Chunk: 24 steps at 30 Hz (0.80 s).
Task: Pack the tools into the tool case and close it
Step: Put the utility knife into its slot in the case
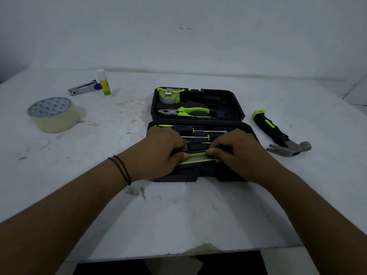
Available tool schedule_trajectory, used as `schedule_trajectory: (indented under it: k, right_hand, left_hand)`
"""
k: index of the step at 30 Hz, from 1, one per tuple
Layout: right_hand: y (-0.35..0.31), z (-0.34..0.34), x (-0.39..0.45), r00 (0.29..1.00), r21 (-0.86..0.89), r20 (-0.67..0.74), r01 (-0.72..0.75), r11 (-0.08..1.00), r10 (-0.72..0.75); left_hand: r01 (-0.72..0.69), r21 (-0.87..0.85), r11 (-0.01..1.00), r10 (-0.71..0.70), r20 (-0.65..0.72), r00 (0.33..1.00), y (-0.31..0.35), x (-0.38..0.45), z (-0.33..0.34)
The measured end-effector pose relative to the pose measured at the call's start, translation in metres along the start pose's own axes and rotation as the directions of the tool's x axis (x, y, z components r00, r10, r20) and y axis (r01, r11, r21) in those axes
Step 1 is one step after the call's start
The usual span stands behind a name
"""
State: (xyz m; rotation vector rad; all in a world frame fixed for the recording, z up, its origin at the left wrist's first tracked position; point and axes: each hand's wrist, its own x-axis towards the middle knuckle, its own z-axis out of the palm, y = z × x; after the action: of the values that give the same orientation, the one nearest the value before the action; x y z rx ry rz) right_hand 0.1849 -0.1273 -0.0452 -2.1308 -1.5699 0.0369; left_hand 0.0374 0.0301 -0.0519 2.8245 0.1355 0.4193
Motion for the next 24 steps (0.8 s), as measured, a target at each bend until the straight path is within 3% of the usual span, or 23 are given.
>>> schedule_trajectory:
  k: [7,14,17,24]
  right_hand:
    - [-0.002,0.002,0.000,1.000,-0.028,-0.021,-0.023,0.999,0.023]
    - [-0.006,0.003,0.000,0.994,-0.099,0.055,-0.084,0.992,0.090]
    - [-0.010,0.005,0.000,0.983,-0.208,0.125,-0.103,0.973,0.131]
    - [-0.001,0.011,-0.005,0.997,-0.128,0.022,-0.076,0.989,0.080]
  left_hand:
    - [0.000,0.035,0.999,0.000,-0.006,1.000,0.000,0.001,-0.002]
    - [-0.014,0.204,0.979,0.015,-0.001,1.000,0.004,0.003,-0.002]
    - [-0.021,0.272,0.962,0.000,0.074,0.997,0.008,0.004,-0.001]
    - [0.030,0.204,0.979,-0.025,-0.029,0.999,0.003,0.000,0.004]
